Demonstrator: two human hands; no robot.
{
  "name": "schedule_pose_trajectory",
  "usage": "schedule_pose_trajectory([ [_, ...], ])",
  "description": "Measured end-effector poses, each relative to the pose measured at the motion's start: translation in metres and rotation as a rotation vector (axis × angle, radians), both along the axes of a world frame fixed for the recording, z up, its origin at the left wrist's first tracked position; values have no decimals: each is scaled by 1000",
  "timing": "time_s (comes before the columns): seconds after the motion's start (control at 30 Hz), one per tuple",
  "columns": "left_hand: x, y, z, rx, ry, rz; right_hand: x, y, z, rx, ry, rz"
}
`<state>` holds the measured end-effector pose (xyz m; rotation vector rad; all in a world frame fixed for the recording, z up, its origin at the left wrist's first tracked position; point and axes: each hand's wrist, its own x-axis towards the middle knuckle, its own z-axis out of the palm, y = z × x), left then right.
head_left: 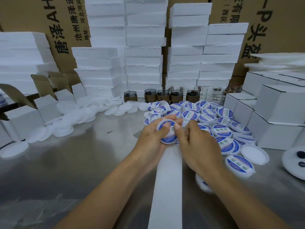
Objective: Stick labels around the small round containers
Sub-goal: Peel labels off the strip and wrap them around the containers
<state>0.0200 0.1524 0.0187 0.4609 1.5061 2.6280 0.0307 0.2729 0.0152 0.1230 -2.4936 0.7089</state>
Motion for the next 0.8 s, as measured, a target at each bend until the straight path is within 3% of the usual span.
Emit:
schedule_pose_trajectory([
  [0.13,-1,-1,-2,13,-5,46,1,-7,2,-492,-73,318],
  [0.2,-2,-3,-2,40,-6,26,1,-10,5,-635,-107,388],
  [0.43,-3,-5,1,84,-9,-3,-1,-6,8,-778,-178,540],
  [0.6,-6,-7,-1,107,-20,-18,-3,-6,5,-774,-230,576],
  [0.8,-7,-8,-6,-144,-4,147,-3,-5,5,-886,-154,442],
])
